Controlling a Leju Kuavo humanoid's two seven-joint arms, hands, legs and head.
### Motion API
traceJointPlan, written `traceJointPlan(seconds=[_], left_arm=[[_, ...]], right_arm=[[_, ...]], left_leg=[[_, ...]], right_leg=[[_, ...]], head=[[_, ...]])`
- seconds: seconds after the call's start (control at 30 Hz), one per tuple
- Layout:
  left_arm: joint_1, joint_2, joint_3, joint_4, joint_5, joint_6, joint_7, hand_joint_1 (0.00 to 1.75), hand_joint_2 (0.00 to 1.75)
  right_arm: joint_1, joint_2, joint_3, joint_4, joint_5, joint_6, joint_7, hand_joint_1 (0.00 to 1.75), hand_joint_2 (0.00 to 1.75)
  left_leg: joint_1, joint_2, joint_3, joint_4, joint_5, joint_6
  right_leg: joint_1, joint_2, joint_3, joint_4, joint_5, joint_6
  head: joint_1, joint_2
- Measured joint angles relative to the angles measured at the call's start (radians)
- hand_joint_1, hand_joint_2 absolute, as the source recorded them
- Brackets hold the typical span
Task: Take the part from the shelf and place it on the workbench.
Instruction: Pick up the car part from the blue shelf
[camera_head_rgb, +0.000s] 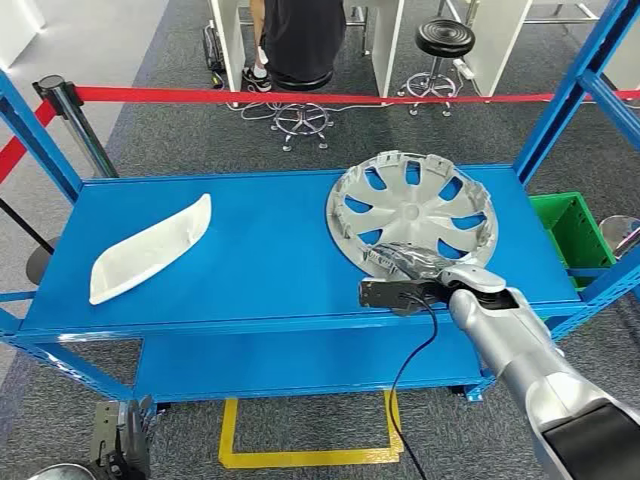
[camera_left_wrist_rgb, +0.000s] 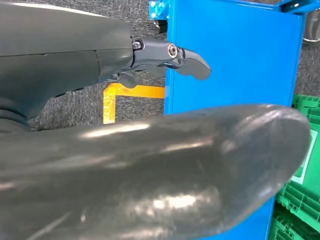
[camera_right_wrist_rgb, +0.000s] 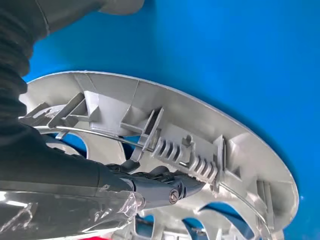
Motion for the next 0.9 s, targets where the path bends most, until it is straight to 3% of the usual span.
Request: traceJointPlan(seconds=[0.07, 0.2, 0.33, 0.53, 0.7, 0.9], left_arm=[[-0.001, 0.001, 0.0, 0.0, 0.0, 0.0, 0.0, 0.0, 0.0], [-0.003, 0.003, 0.0, 0.0, -0.004, 0.0, -0.001, 0.0, 0.0], [-0.004, 0.004, 0.0, 0.0, -0.01, 0.003, -0.002, 0.0, 0.0], [-0.005, 0.008, 0.0, 0.0, -0.008, 0.005, -0.002, 0.0, 0.0], [-0.005, 0.011, 0.0, 0.0, -0.007, 0.005, -0.002, 0.0, 0.0], [-0.004, 0.011, 0.001, 0.0, -0.005, 0.005, -0.003, 0.0, 0.0]], right_arm=[[0.005, 0.001, 0.004, 0.0, 0.003, -0.029, 0.01, 0.0, 1.75], [0.035, 0.011, 0.019, -0.006, 0.035, -0.181, 0.066, 0.0, 1.75], [0.065, 0.023, 0.04, -0.016, 0.086, -0.289, 0.113, 1.75, 1.75], [0.071, 0.029, 0.055, -0.015, 0.11, -0.232, 0.156, 1.75, 1.75], [0.07, 0.03, 0.062, -0.006, 0.115, -0.22, 0.154, 1.75, 1.75], [0.068, 0.033, 0.067, 0.002, 0.122, -0.222, 0.156, 1.75, 1.75]], left_leg=[[0.0, 0.0, 0.0, 0.0, 0.0, 0.0], [0.0, 0.001, 0.002, 0.0, -0.001, -0.001], [0.002, 0.007, 0.007, -0.002, -0.002, -0.005], [0.006, 0.012, 0.01, -0.003, 0.003, -0.009], [0.007, 0.012, 0.009, -0.003, 0.006, -0.012], [0.007, 0.008, 0.005, -0.003, 0.014, -0.006]], right_leg=[[0.0, 0.0, 0.0, 0.0, 0.0, 0.0], [0.001, 0.003, 0.001, 0.0, 0.0, -0.001], [0.003, 0.009, 0.001, 0.0, 0.002, -0.006], [0.007, 0.015, 0.001, 0.0, 0.004, -0.015], [0.009, 0.015, 0.001, 0.0, 0.005, -0.015], [0.008, 0.009, 0.0, 0.0, 0.013, -0.009]], head=[[0.0, 0.0], [0.0, 0.0], [0.0, 0.0], [0.0, 0.0], [0.0, 0.0], [0.0, 0.0]])
